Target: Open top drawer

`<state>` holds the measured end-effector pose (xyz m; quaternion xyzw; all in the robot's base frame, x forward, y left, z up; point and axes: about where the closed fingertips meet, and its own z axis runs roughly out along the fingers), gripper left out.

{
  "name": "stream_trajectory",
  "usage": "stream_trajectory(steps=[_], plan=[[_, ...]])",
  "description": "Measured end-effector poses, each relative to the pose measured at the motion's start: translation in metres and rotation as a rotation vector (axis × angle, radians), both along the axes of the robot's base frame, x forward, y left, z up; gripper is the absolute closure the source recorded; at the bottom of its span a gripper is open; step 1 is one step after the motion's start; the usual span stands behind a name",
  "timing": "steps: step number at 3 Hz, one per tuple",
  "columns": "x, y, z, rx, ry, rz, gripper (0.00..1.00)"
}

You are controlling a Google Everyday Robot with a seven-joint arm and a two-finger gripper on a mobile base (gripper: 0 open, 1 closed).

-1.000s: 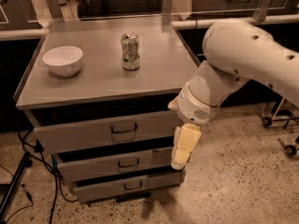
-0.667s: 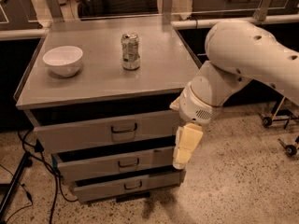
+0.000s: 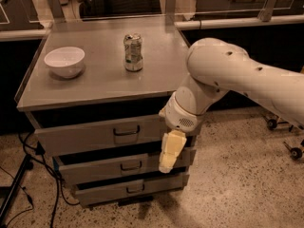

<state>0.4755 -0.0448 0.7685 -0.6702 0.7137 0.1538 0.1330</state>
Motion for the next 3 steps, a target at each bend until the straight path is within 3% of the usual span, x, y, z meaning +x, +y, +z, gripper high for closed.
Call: stream_trajectory(steps=[3], plan=[[0.055, 0.01, -0.038, -0.005, 0.001, -0.011, 0.0]])
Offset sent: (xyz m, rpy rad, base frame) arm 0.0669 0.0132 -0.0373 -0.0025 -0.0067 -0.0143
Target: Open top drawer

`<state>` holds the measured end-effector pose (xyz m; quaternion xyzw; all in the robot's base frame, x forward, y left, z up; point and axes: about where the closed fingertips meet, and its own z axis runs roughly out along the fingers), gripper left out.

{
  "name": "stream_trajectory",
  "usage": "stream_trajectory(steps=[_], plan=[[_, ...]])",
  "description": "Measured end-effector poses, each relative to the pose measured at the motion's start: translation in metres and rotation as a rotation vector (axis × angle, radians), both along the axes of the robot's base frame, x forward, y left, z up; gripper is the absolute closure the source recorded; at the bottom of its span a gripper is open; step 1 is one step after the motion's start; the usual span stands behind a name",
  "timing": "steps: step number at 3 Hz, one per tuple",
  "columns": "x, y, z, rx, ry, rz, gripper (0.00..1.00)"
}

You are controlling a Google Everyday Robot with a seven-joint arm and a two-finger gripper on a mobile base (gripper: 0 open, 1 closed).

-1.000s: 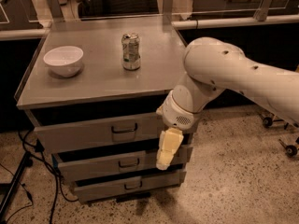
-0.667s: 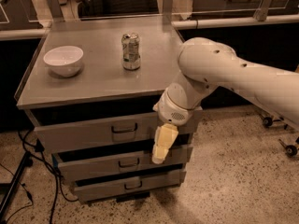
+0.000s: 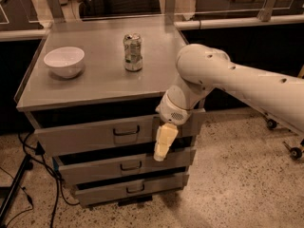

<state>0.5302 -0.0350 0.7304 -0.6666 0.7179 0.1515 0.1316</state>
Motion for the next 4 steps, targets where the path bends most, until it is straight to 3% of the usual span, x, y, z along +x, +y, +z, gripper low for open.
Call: stream_trajectory(steps=[2, 4], plan=[[0.035, -0.029, -0.008, -0.037, -0.026, -0.052, 0.0], [0.061, -0.035, -0.026, -0.058, -0.02, -0.056, 0.0]])
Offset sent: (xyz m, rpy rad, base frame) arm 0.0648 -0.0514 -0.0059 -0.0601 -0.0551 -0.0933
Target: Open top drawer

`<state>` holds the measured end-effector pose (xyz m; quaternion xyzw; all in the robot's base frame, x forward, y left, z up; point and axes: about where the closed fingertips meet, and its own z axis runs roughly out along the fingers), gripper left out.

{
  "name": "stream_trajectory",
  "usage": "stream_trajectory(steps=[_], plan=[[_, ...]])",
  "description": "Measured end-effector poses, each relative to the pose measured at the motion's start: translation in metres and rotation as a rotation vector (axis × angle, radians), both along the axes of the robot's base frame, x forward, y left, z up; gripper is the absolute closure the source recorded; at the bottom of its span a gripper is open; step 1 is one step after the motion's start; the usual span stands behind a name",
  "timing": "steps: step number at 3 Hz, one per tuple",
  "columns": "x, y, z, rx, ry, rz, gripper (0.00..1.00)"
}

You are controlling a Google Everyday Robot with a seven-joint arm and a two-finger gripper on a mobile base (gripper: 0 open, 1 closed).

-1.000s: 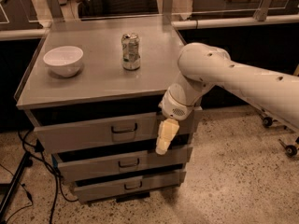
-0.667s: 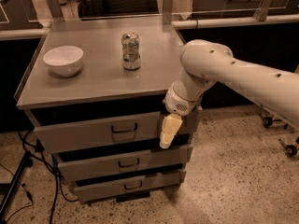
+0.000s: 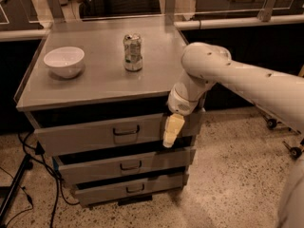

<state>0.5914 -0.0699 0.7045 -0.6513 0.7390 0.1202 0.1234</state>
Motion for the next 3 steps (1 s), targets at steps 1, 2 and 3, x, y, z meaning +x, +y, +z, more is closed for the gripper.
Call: stream_trajectory(steps=[1, 2, 3], plan=[[-0.002, 0.005, -0.018, -0.01, 0.025, 0.014, 0.0], [-0.006, 0.012, -0.034, -0.014, 0.05, 0.036, 0.0], [-0.016, 0.015, -0.045, -0.005, 0.074, 0.044, 0.0]])
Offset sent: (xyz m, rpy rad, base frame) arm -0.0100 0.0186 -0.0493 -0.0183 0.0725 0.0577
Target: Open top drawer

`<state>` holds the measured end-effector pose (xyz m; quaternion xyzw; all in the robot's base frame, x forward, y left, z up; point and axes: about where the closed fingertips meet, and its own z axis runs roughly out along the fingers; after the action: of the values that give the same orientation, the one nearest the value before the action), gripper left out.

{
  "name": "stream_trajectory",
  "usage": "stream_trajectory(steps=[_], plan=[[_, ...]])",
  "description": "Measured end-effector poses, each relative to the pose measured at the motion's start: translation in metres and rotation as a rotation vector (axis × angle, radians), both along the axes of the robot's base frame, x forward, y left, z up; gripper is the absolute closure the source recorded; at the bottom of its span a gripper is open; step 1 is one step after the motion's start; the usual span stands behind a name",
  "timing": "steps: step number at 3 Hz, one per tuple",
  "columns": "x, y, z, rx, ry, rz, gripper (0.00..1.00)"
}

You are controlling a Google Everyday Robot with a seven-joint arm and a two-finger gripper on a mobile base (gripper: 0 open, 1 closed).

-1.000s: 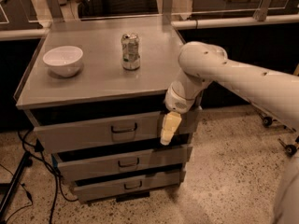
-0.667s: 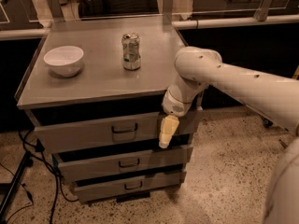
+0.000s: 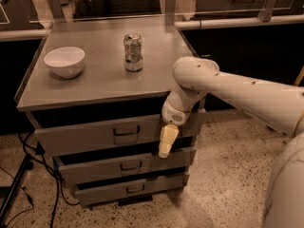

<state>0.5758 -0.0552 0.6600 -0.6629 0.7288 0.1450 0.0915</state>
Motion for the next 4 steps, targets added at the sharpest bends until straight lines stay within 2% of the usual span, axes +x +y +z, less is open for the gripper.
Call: stream_trajectory(steps=[1, 4], plan=[[0.0, 0.0, 0.0, 0.0, 0.0, 0.0, 0.19], [0.0, 0.0, 0.0003, 0.0, 0.0, 0.0, 0.89]])
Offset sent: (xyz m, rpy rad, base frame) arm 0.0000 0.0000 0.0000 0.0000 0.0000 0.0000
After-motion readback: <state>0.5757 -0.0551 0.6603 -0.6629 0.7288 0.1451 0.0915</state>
